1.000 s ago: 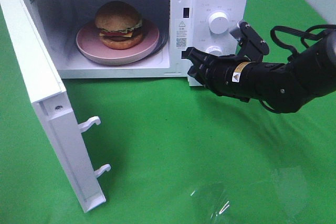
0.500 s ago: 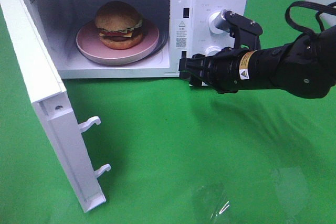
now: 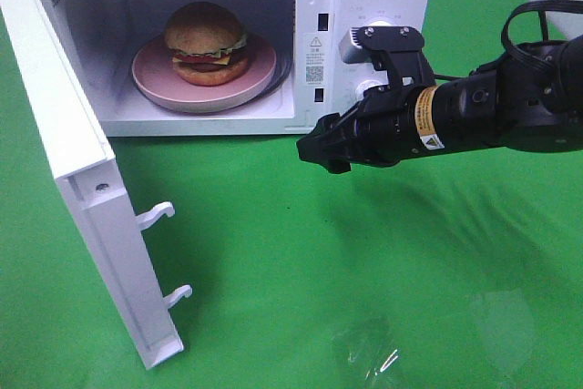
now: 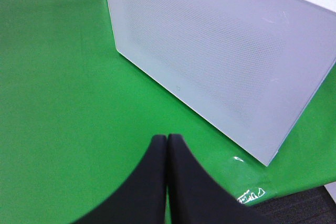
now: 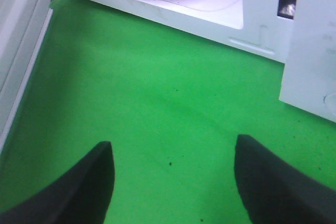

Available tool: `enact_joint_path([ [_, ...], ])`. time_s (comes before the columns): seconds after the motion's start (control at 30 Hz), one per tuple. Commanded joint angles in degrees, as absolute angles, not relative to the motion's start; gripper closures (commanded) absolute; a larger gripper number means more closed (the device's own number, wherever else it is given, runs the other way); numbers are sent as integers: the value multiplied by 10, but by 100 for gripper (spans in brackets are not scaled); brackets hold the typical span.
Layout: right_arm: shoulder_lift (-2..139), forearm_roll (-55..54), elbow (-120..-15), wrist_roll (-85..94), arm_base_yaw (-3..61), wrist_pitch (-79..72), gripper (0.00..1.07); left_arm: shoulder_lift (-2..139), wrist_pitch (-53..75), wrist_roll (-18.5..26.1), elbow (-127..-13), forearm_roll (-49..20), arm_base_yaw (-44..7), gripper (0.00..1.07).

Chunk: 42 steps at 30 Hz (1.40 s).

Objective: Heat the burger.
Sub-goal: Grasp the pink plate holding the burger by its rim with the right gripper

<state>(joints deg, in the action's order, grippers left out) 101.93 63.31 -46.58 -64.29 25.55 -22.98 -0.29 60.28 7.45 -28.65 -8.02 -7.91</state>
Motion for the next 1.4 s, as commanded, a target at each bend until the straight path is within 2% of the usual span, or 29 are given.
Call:
enact_joint_path([
  [0.03, 1013, 700, -482, -681, 256, -239, 45, -17, 596, 76, -285, -80, -77, 106],
  [0.1, 1013, 788, -509, -743, 256, -244, 45, -17, 596, 76, -285, -80, -77, 106],
  [0.27, 1013, 882, -537, -795, 262, -245, 45, -17, 596, 76, -285, -80, -77, 106],
  [0.3, 1013, 934, -552, -815, 273, -240, 45, -17, 596, 76, -285, -80, -77, 106],
  [0.43, 1013, 1015, -578, -838, 305, -219, 45, -17, 596, 76, -285, -80, -77, 106],
  [0.8, 1013, 1026, -655, -822, 329, -207, 50, -17, 596, 76, -285, -80, -77, 106],
  [1.4, 1013, 1006, -661, -907, 329, -198, 50, -17, 596, 76, -285, -80, -77, 106],
])
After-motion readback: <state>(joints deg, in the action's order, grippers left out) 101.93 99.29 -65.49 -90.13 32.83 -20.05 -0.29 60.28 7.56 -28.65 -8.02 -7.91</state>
